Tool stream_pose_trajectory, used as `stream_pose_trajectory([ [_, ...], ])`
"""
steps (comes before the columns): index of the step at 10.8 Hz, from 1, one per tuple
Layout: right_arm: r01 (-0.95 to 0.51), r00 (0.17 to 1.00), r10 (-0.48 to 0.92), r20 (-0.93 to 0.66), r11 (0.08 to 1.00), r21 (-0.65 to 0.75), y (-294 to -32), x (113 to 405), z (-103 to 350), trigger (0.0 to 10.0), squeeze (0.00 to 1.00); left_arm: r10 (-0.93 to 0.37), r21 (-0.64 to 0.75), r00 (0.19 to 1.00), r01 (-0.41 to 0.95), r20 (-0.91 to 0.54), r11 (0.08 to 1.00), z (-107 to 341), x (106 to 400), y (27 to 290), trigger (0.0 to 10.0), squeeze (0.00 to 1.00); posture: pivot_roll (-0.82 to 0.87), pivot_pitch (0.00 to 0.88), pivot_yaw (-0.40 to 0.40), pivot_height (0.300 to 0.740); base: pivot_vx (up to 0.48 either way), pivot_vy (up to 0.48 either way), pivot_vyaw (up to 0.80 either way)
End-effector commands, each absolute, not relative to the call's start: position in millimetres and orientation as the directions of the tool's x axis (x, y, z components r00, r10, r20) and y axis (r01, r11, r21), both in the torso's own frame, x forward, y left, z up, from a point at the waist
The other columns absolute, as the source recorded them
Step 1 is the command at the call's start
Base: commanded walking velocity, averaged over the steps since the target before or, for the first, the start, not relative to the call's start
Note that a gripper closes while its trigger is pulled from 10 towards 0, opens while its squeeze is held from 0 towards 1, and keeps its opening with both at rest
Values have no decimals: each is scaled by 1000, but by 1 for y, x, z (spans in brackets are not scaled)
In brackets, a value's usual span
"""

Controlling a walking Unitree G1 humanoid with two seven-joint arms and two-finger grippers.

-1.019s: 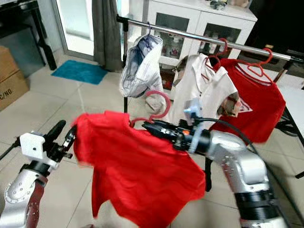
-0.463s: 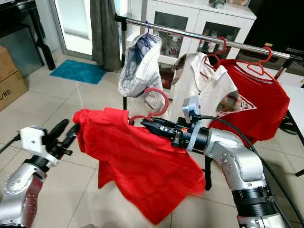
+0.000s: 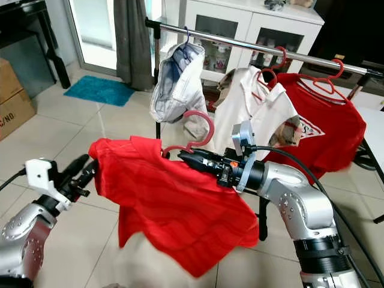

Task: Hang hanger

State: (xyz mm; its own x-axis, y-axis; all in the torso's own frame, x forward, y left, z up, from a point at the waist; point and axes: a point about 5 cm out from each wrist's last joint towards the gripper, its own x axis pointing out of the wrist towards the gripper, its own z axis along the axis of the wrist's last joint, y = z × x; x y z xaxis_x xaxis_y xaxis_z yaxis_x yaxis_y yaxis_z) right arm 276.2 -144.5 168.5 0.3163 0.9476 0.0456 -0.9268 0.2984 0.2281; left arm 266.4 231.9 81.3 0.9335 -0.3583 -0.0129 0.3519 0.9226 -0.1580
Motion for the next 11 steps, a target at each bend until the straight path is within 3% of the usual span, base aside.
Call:
stream_pose_trajectory([
  [1, -941, 308, 947, 85, 290, 176, -148, 279, 184, 0, 0, -390, -166, 921, 382, -17, 909, 83, 270, 230, 10000, 0, -90, 0, -54, 740, 0, 0, 0],
  [2, -942, 305, 948, 88, 287, 175, -149, 278, 185, 0, 0, -405, -167, 914, 397, -16, 902, 87, 275, 236, 1804, 0, -94, 0, -52, 740, 0, 0, 0],
  [3, -942, 305, 948, 87, 287, 176, -150, 278, 185, 0, 0, -413, -170, 910, 406, -8, 898, 89, 277, 237, 0, 0, -95, 0, -49, 740, 0, 0, 0],
  [7, -934, 328, 941, 83, 310, 178, -153, 277, 183, 0, 0, -451, -189, 893, 442, -2, 877, 85, 273, 228, 0, 0, -96, 0, -43, 740, 0, 0, 0],
  [11, -932, 331, 941, 72, 314, 180, -152, 281, 180, 0, 0, -410, -162, 912, 406, 12, 899, 86, 271, 232, 0, 0, -81, 0, -56, 740, 0, 0, 0],
])
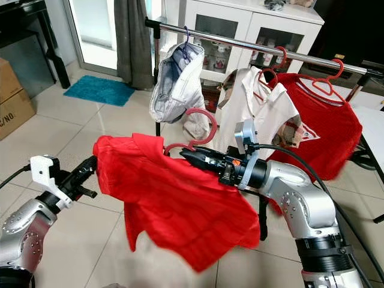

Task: Hang hanger

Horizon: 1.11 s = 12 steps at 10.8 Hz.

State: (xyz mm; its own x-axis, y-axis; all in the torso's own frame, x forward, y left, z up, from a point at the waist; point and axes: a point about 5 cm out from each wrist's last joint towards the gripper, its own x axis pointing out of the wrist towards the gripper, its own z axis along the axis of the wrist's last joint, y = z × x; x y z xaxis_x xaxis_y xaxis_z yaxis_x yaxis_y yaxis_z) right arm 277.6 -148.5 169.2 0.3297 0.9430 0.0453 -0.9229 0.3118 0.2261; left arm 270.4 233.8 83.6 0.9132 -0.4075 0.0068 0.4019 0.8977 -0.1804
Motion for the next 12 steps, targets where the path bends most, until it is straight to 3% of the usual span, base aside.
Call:
stream_pose_trajectory([
  [1, -930, 334, 941, 62, 319, 181, -152, 281, 178, 0, 0, -401, -154, 916, 399, 19, 904, 88, 269, 236, 0, 0, -79, 0, -56, 740, 0, 0, 0],
  [9, -911, 364, 926, -101, 376, 168, -160, 282, 155, 0, 0, -490, -27, 871, 491, 28, 871, 133, 252, 280, 0, 0, -64, 0, -59, 740, 0, 0, 0],
  [12, -920, 339, 936, -97, 352, 171, -161, 277, 154, 0, 0, -252, -8, 964, 254, 89, 967, 145, 269, 305, 0, 0, -64, 0, -54, 740, 0, 0, 0],
])
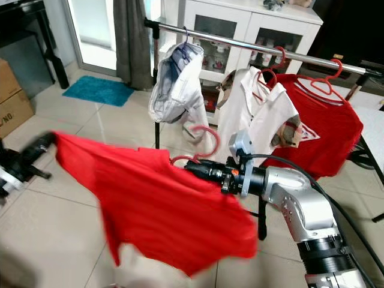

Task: Hang hanger

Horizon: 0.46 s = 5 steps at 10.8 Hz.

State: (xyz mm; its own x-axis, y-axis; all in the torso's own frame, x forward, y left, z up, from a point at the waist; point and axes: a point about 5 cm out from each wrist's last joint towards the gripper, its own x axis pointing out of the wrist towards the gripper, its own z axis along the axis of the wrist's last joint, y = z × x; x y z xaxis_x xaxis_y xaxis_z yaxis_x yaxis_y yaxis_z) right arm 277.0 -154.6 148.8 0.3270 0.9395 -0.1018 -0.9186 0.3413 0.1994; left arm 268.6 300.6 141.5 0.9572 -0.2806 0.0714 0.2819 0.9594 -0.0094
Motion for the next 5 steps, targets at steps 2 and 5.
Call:
stream_pose_trajectory([
  [2, -924, 336, 939, -74, 344, 170, -162, 276, 158, 0, 0, -137, 27, 990, 137, -21, 990, 129, 268, 315, 0, 0, -65, 0, -50, 740, 0, 0, 0],
  [5, -925, 334, 941, -61, 339, 174, -162, 275, 159, 0, 0, -42, 30, 988, 47, -147, 998, 109, 266, 322, 10000, 745, -65, 0, -47, 740, 0, 0, 0],
])
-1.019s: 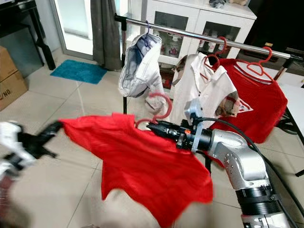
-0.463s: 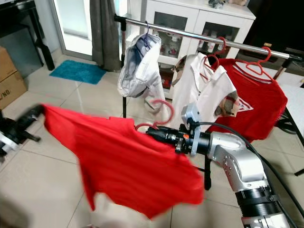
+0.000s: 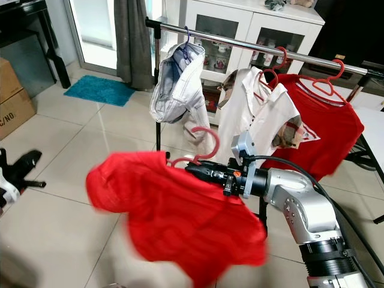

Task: Hang hanger

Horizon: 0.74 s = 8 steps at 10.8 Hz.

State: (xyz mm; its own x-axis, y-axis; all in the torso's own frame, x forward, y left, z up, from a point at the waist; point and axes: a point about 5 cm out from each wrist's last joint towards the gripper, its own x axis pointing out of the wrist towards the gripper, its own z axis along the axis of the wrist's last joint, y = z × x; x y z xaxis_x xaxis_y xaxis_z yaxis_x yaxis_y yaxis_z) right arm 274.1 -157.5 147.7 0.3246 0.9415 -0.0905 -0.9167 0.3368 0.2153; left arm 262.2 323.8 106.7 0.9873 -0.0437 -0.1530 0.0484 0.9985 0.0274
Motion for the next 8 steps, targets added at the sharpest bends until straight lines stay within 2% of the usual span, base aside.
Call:
stream_pose_trajectory([
  [1, -919, 342, 937, -67, 348, 184, -163, 275, 158, 0, 0, -32, 29, 982, 38, -187, 999, 102, 259, 327, 10000, 1000, -68, 0, -43, 740, 0, 0, 0],
  [2, -916, 348, 935, -68, 355, 188, -164, 274, 158, 0, 0, -46, 8, 979, 48, -199, 999, 101, 256, 327, 10000, 1000, -78, 0, -36, 740, 0, 0, 0],
  [3, -894, 392, 916, -81, 400, 202, -168, 272, 156, 0, 0, -74, -4, 977, 75, -200, 997, 101, 254, 323, 10000, 1000, -81, 0, -34, 740, 0, 0, 0],
  [5, -849, 476, 874, -96, 486, 207, -174, 267, 148, 0, 0, -128, -49, 981, 122, -144, 991, 115, 265, 295, 10000, 1000, -81, 0, -33, 740, 0, 0, 0],
  [6, -771, 589, 801, -110, 597, 222, -174, 263, 139, 0, 0, -229, -35, 968, 226, -103, 973, 124, 274, 252, 10000, 0, -82, 0, -29, 740, 0, 0, 0],
  [7, -653, 716, 685, -137, 726, 215, -170, 256, 129, 0, 0, -315, 9, 945, 317, -83, 948, 129, 275, 208, 10000, 0, -82, 0, -29, 740, 0, 0, 0],
  [8, -528, 814, 558, -160, 827, 196, -169, 252, 122, 0, 0, -366, 43, 927, 370, -81, 928, 126, 275, 186, 10000, 0, -112, 0, 1, 740, 0, 0, 0],
])
